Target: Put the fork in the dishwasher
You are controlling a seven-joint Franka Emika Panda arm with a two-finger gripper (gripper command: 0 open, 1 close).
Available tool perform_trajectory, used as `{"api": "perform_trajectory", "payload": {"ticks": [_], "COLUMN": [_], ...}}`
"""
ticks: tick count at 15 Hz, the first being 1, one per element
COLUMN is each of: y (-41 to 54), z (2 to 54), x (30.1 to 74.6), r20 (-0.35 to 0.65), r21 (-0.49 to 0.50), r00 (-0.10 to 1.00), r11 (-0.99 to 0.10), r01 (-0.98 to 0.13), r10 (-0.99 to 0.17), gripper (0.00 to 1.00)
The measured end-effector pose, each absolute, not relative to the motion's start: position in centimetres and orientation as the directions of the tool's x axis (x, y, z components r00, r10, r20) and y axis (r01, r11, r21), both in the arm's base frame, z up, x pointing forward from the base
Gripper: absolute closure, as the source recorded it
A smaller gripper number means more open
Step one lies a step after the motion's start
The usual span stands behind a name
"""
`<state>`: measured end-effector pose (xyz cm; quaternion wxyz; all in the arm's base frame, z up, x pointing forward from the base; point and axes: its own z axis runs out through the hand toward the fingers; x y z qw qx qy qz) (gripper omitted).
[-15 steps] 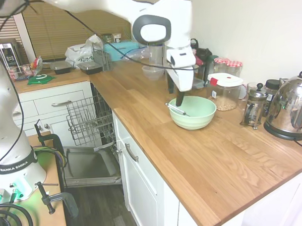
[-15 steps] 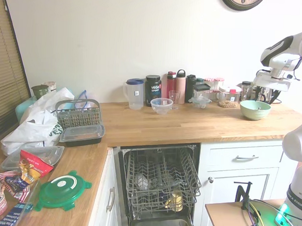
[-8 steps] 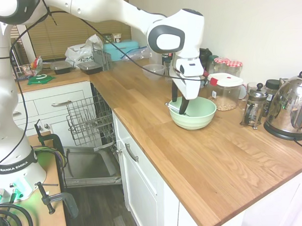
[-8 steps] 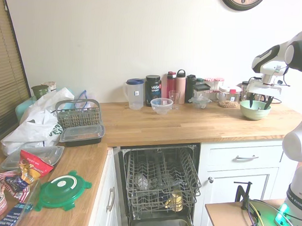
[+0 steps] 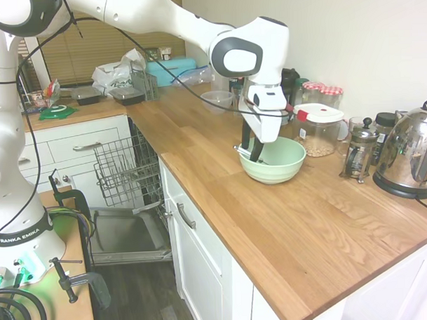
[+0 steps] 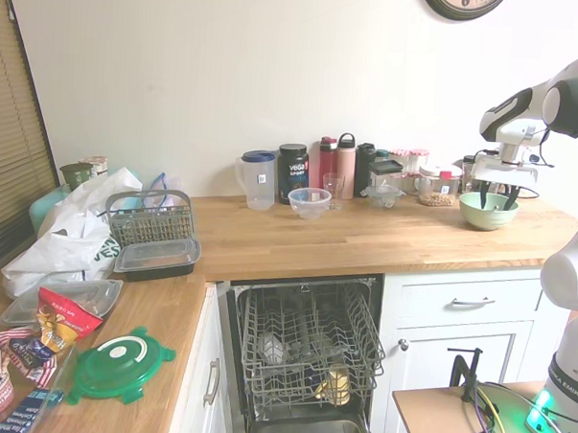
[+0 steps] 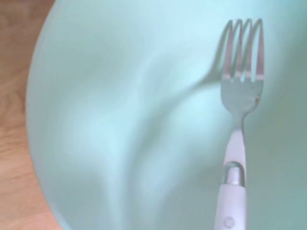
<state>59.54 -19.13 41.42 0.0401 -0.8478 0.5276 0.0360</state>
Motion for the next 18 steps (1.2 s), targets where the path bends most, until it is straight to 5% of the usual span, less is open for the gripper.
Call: {"api": "perform_trajectory", "payload": {"ticks": [18], "y": [-19.3], "z": [40.9], "x": [59.6], "r20": [-0.107], "r21": [-0.028], "r00": [0.436], "r11": [-0.435], "r01": [-0.900], "r10": [-0.894], "gripper": [1.00]}}
